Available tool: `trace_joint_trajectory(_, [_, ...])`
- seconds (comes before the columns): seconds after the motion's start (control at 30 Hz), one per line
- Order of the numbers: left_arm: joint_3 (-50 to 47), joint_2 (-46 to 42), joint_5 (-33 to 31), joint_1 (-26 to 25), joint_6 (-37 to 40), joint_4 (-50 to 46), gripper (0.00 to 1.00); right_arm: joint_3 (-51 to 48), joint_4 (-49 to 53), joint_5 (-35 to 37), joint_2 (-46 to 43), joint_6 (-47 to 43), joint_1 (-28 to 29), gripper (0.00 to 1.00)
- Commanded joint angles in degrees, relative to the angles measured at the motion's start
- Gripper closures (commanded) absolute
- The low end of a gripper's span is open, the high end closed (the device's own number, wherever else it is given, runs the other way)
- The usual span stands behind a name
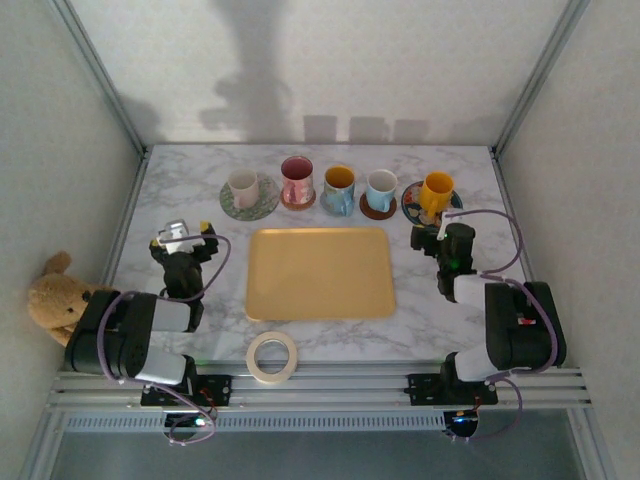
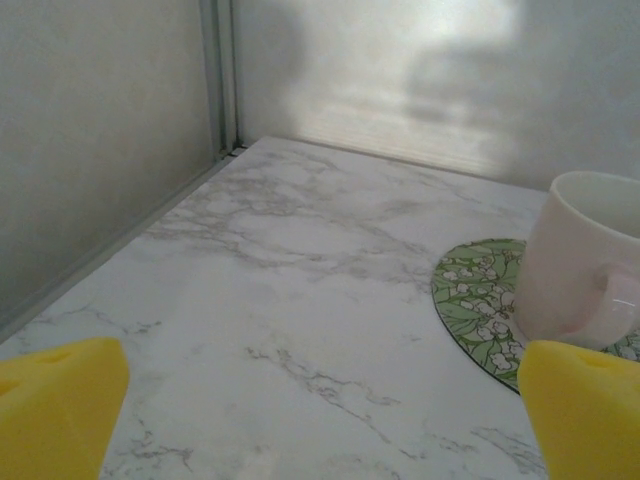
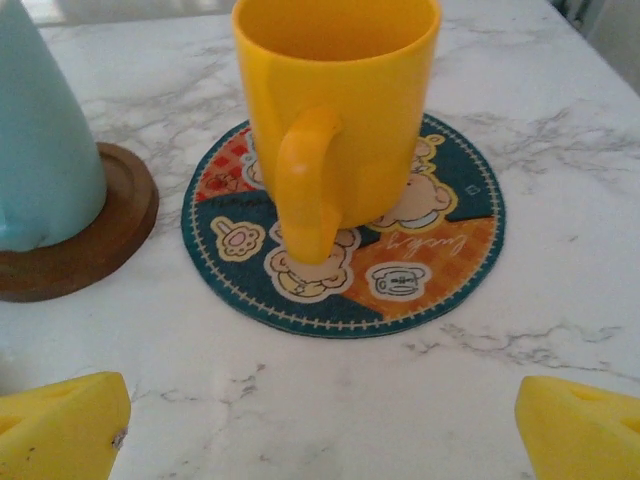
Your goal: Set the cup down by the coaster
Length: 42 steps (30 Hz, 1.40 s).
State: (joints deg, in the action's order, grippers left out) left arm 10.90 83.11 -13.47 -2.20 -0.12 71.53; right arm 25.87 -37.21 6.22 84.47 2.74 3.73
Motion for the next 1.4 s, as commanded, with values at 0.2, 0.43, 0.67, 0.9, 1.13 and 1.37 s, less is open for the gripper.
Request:
trace_joint_trajectory(0.2, [2.13, 4.59, 9.64, 4.3, -2.58, 1.45, 0.0, -2.77, -8.93, -3.41, 3.42, -1.95, -0.17, 0.01])
trace_joint_trajectory(0.43, [1.96, 4.79, 10.32, 4.83, -2.78, 2.29, 0.0, -2.69, -8.97, -2.53, 3.43, -1.72, -0.13, 0.01])
trace_joint_trajectory(0.67, [2.0, 4.78, 10.31, 4.83, -2.71, 2.18, 0.0, -2.74, -9.02, -2.49, 3.42, -1.73, -0.13, 0.01])
trace_joint_trajectory(0.9, [1.95, 4.77, 10.38, 4.83, -2.7, 2.13, 0.0, -2.75, -9.06, -2.48, 3.43, -1.7, -0.19, 0.01])
trace_joint_trajectory(1.13, [2.05, 4.78, 10.34, 4.83, -2.69, 2.09, 0.0, -2.75, -9.04, -2.47, 3.42, -1.78, -0.16, 0.01])
trace_joint_trajectory(1.37, [2.11, 4.81, 10.4, 4.74, -2.69, 2.01, 0.0, -2.75, -9.03, -2.53, 3.45, -1.7, -0.14, 0.01])
